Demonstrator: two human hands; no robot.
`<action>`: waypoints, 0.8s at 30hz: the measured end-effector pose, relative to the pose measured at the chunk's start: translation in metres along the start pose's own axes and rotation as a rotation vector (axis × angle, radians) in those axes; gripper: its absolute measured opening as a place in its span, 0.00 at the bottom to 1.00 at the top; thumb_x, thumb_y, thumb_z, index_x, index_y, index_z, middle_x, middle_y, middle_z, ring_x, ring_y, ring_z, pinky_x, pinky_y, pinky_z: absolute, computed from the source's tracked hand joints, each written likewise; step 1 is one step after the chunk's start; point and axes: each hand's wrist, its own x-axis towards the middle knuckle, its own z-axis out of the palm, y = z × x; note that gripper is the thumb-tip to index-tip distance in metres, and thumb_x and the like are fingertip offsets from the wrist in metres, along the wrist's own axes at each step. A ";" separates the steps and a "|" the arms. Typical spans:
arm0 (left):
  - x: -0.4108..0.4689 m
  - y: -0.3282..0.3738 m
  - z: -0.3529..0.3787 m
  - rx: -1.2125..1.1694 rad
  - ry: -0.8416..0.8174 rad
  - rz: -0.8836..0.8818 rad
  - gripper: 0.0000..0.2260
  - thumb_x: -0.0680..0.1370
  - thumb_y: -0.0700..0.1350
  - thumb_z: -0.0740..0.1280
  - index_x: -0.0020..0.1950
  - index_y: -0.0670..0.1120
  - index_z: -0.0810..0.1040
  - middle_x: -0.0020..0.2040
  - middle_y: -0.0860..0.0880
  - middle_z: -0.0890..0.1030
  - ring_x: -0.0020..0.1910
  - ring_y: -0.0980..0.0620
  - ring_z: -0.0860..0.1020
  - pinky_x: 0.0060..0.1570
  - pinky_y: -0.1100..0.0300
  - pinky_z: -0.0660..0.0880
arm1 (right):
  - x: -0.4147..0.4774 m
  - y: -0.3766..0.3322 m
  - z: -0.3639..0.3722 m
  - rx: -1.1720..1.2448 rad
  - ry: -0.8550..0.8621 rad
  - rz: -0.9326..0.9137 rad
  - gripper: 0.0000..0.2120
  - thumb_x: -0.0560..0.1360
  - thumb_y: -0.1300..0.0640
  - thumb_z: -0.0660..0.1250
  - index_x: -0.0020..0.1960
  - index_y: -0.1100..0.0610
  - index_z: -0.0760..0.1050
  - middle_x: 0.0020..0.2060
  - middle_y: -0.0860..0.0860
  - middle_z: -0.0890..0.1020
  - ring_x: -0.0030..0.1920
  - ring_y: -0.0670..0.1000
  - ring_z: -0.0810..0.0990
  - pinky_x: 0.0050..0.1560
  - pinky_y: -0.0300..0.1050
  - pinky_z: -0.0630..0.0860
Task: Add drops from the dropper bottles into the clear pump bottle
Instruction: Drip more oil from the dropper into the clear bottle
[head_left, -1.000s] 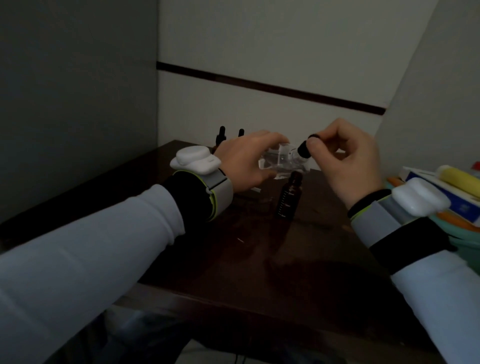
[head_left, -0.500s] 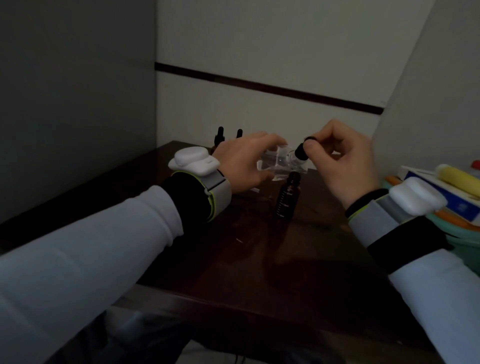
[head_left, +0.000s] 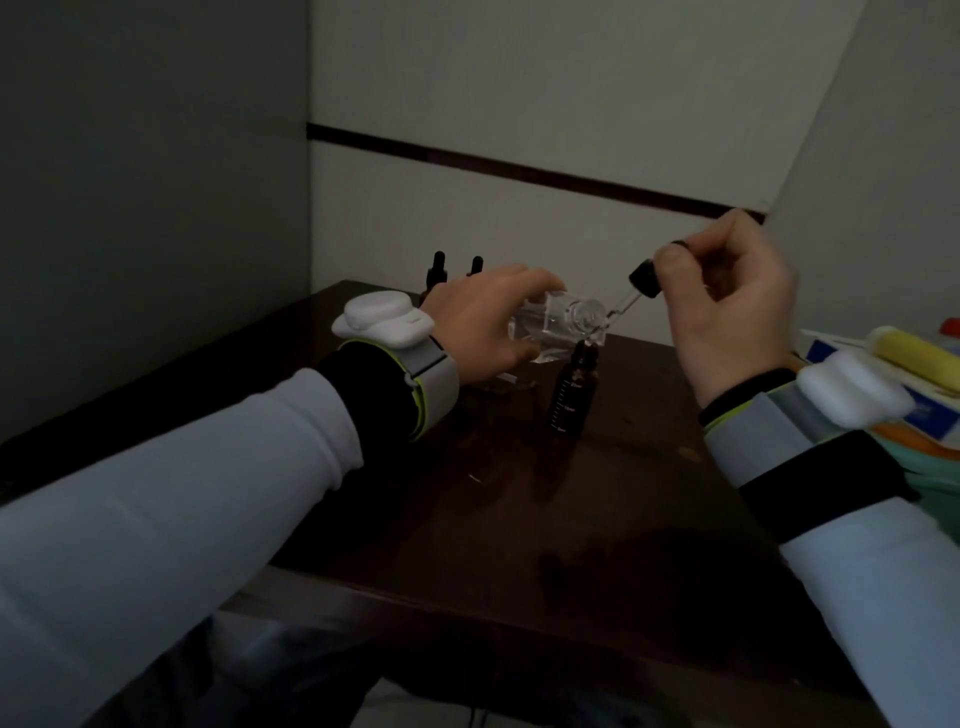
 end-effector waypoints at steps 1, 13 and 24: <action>0.000 0.000 0.000 -0.001 0.003 -0.001 0.24 0.72 0.49 0.71 0.66 0.56 0.70 0.59 0.54 0.77 0.58 0.50 0.76 0.53 0.49 0.74 | 0.000 0.000 0.000 -0.004 -0.013 0.002 0.11 0.71 0.57 0.64 0.35 0.47 0.65 0.27 0.43 0.68 0.26 0.38 0.68 0.30 0.28 0.62; -0.001 0.002 -0.002 0.001 0.008 0.006 0.24 0.72 0.48 0.72 0.66 0.55 0.70 0.59 0.54 0.77 0.58 0.51 0.76 0.53 0.50 0.74 | -0.001 0.002 0.002 -0.024 -0.107 0.030 0.10 0.71 0.56 0.64 0.34 0.47 0.67 0.27 0.45 0.70 0.26 0.40 0.68 0.29 0.34 0.64; -0.001 0.001 -0.002 -0.003 0.014 0.009 0.23 0.72 0.48 0.71 0.66 0.55 0.71 0.59 0.54 0.77 0.58 0.51 0.75 0.53 0.50 0.74 | 0.001 -0.002 -0.003 0.050 0.045 -0.056 0.11 0.73 0.59 0.64 0.37 0.46 0.67 0.27 0.39 0.73 0.27 0.37 0.70 0.31 0.28 0.63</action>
